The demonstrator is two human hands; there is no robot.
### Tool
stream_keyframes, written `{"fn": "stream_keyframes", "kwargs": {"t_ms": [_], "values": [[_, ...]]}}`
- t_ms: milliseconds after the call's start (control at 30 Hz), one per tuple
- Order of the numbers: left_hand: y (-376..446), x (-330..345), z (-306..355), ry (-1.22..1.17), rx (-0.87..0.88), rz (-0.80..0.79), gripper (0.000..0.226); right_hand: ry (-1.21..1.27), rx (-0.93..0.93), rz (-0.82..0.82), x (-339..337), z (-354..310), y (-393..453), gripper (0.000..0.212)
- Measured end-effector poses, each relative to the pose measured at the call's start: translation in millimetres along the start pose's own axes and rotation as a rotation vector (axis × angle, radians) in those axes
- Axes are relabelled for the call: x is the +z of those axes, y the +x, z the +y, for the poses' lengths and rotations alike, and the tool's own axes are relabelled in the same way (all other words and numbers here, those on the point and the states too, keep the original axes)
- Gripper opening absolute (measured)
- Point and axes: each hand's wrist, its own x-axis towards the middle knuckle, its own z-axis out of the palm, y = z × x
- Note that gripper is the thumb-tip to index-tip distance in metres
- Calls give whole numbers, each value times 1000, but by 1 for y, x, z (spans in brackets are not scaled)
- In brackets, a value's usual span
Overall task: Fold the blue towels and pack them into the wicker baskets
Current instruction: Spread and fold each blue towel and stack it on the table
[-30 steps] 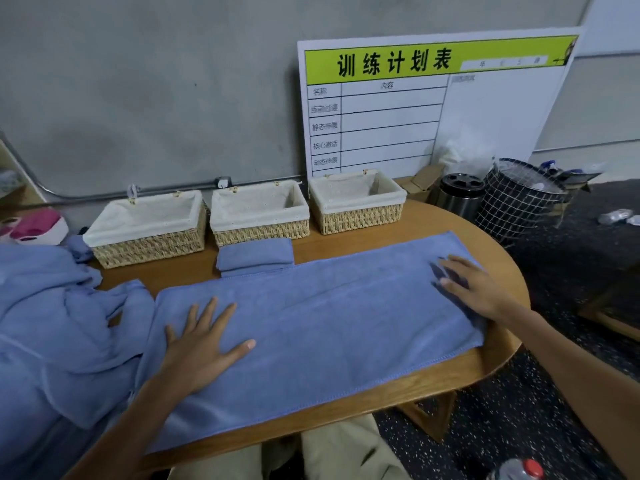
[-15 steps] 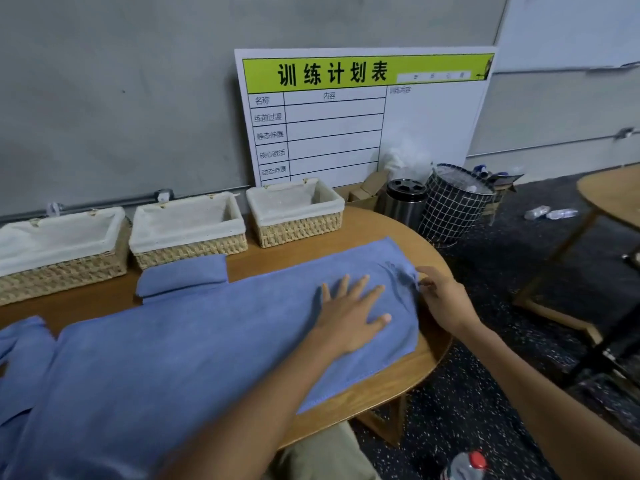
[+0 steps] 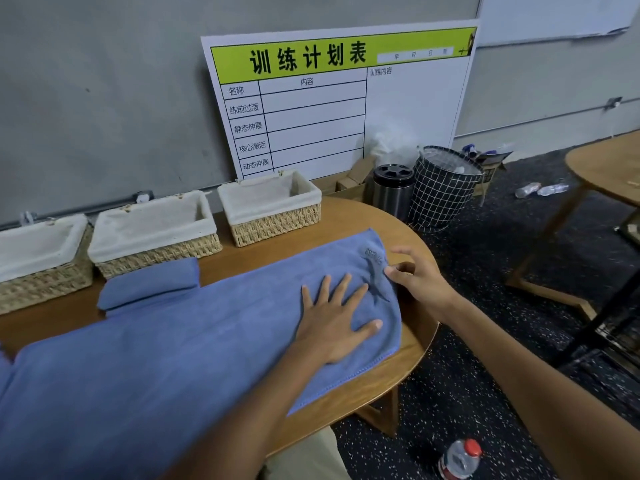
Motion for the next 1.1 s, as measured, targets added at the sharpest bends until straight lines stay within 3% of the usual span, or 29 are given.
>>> {"fn": "stream_keyframes", "kwargs": {"t_ms": [200, 300, 467, 533, 600, 667, 733, 800, 867, 933, 1033, 1100], "values": [[1, 1, -1, 8, -9, -12, 91, -5, -19, 190, -21, 2, 9, 14], [1, 2, -2, 4, -4, -13, 86, -287, -63, 202, -48, -1, 13, 16], [2, 3, -2, 3, -3, -18, 85, -903, -13, 76, -69, -4, 10, 10], [3, 3, -2, 9, -6, -9, 86, -1021, -22, 116, -60, -3, 5, 8], [2, 3, -2, 9, -7, -8, 87, -1034, -145, 209, -46, -1, 6, 6], [1, 2, -1, 10, -4, -19, 89, -987, -292, 186, -27, 3, 8, 4], [0, -1, -1, -7, -5, -6, 91, -1045, -363, 12, -8, 13, 13, 28], [-2, -4, -6, -48, -46, 64, 90, -1184, -315, -144, 5, 26, 12, 58], [-7, -3, -14, -22, -105, 115, 87, -1256, -241, -185, 6, 35, 9, 74], [-11, 2, -21, 17, -135, 60, 85, -1277, -216, -190, 5, 35, 7, 90], [-13, 0, -23, -34, -101, 56, 80, -1313, -187, -207, 8, 32, 6, 88], [-20, -6, -35, -129, -85, 166, 66, -1344, -196, -194, 8, 29, 5, 78]]}}
